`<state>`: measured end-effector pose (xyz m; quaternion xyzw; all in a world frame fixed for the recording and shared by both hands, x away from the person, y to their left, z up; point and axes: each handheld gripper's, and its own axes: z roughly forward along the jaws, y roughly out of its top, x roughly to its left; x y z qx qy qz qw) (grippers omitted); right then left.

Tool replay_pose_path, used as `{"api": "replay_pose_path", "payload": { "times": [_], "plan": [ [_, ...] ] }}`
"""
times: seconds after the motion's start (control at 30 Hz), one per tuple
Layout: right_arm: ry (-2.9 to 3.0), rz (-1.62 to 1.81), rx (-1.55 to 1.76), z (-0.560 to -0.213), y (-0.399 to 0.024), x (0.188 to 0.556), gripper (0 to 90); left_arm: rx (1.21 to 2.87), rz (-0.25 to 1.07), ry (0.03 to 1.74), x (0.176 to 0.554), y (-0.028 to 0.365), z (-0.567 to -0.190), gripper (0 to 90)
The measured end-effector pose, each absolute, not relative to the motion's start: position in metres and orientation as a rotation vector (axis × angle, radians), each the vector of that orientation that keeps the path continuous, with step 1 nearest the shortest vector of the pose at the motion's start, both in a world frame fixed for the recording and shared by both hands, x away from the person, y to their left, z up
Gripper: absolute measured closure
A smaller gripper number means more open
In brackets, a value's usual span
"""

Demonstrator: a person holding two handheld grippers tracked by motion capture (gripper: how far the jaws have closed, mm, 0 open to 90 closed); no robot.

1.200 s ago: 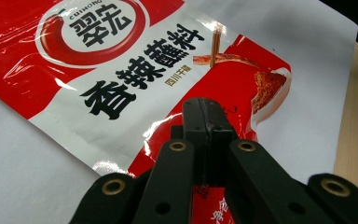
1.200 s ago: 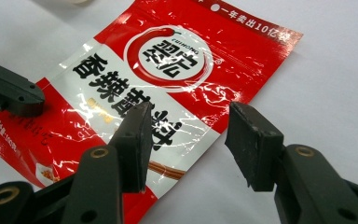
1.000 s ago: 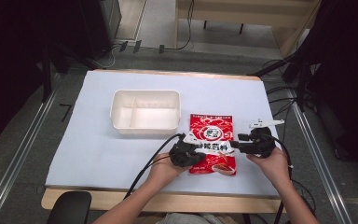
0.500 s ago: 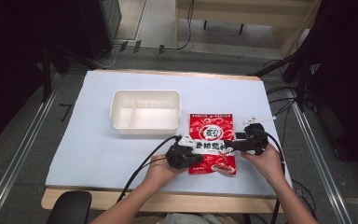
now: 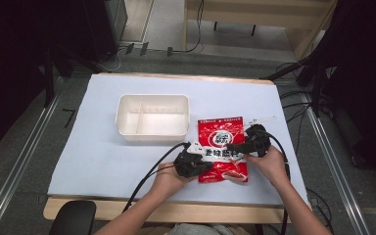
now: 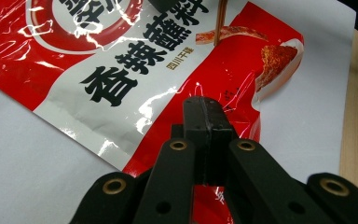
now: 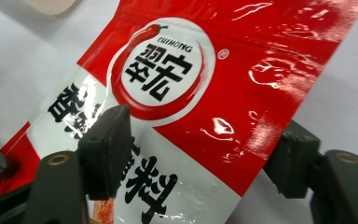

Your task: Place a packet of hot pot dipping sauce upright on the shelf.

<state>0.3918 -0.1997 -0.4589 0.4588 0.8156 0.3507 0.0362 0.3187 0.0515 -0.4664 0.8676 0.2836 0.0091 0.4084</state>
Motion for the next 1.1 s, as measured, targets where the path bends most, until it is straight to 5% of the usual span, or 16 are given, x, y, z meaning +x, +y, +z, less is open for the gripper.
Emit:
{"api": "replay_pose_path", "payload": {
  "times": [0.47, 0.83, 1.1],
  "plan": [
    [2.572, 1.124, 1.267, -0.443, -0.18, 0.384, 89.2, 2.182, -0.023, 0.748, 0.321, 0.052, -0.464, 89.1],
    [2.551, 1.174, 1.331, -0.429, -0.185, 0.379, 90.0, 2.169, -0.074, 0.747, 0.32, 0.06, -0.446, 53.3],
    [2.544, 1.217, 1.31, -0.42, -0.188, 0.373, 90.0, 2.133, -0.074, 0.751, 0.326, 0.084, -0.431, 42.5]
  ]
}}
